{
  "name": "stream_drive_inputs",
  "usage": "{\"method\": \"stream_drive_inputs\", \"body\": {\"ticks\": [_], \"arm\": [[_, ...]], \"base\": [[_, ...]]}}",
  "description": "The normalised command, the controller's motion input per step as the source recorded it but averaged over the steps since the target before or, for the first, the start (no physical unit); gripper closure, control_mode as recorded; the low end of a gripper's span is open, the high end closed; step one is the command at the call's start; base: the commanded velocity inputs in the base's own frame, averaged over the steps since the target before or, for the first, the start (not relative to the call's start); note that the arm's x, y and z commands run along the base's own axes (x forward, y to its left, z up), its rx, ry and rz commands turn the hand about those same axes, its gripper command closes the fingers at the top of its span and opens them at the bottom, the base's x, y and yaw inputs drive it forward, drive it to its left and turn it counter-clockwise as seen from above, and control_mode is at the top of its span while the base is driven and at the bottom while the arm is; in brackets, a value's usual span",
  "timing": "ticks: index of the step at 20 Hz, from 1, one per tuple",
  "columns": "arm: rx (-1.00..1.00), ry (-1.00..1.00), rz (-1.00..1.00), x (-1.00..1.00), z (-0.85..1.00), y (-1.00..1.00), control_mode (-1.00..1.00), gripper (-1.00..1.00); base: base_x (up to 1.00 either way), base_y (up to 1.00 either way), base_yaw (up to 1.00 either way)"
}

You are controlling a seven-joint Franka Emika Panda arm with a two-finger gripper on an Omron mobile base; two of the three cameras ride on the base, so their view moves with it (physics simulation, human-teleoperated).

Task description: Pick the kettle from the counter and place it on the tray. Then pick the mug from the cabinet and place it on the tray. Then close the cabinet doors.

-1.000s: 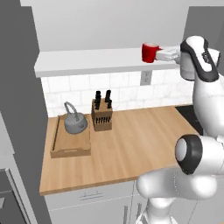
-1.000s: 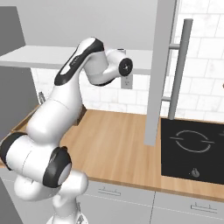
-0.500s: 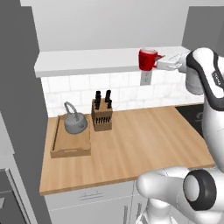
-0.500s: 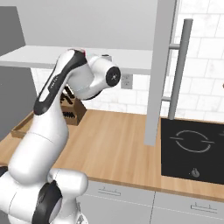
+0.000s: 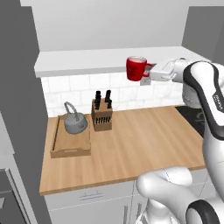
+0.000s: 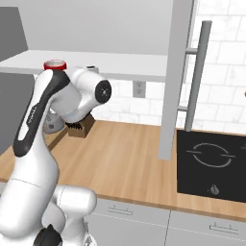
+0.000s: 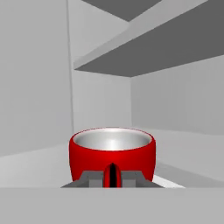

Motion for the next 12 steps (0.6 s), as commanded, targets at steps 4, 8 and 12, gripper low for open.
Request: {"method": "stream_drive_inputs", "body": {"ticks": [4, 8, 12], "arm": [[0.00, 0.03, 0.13, -0.55, -0.24, 0.55, -1.00, 1.00], [0.00, 0.05, 0.15, -0.47, -0.29, 0.50, -1.00, 1.00], [0.00, 0.08, 0.16, -0.31, -0.36, 0.42, -1.00, 1.00]], "base": [[0.00, 0.00, 0.00], [0.00, 0.00, 0.00], [0.00, 0.00, 0.00]]}}
